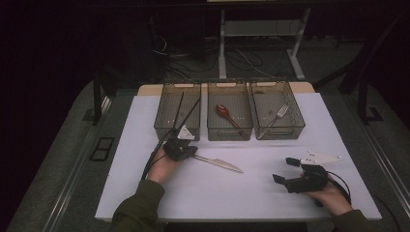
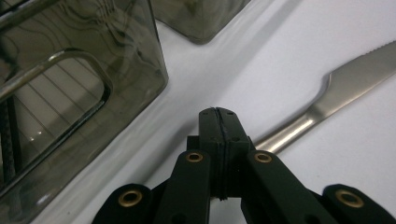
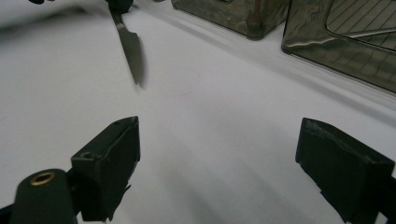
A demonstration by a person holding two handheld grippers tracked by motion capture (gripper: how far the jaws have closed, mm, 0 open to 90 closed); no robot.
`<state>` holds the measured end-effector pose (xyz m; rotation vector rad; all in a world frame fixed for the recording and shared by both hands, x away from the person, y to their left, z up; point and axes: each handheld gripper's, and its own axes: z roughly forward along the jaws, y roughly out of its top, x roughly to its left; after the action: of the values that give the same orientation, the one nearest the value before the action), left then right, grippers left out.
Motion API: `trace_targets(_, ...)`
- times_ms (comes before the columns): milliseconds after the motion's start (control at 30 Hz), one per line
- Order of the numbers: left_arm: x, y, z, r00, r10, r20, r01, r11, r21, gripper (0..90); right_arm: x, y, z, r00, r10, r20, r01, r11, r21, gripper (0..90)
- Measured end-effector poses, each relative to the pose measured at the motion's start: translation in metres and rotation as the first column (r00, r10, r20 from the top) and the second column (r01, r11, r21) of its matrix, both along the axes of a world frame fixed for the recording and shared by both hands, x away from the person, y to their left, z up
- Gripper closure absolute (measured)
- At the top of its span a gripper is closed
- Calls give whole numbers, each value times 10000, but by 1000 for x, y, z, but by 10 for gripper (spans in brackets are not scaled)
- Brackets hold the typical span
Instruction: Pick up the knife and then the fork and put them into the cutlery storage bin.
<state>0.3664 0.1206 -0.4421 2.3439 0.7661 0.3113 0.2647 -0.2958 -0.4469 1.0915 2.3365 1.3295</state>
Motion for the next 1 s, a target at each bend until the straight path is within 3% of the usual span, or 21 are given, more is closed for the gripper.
trace_targets(300, -13, 7, 4, 9986, -342, -403, 352, 9991, 253, 889, 0, -1, 0, 10000, 0, 43, 0, 10000, 25, 131)
trace_targets(667, -38, 16, 5, 9956, -325, -876, 326, 9995, -2, 889, -1, -2, 1, 10000, -15, 67, 15, 10000, 18, 131)
trace_targets(867, -44, 17, 6, 9957, -353, -862, 359, 9993, 54, 888, -1, -1, 1, 10000, -13, 76, 13, 10000, 2, 131)
trace_targets(1000, -44, 16, 11, 9972, -183, -719, 158, 9992, -354, 851, -1, -1, 1, 10000, -13, 74, 13, 10000, -3, 131)
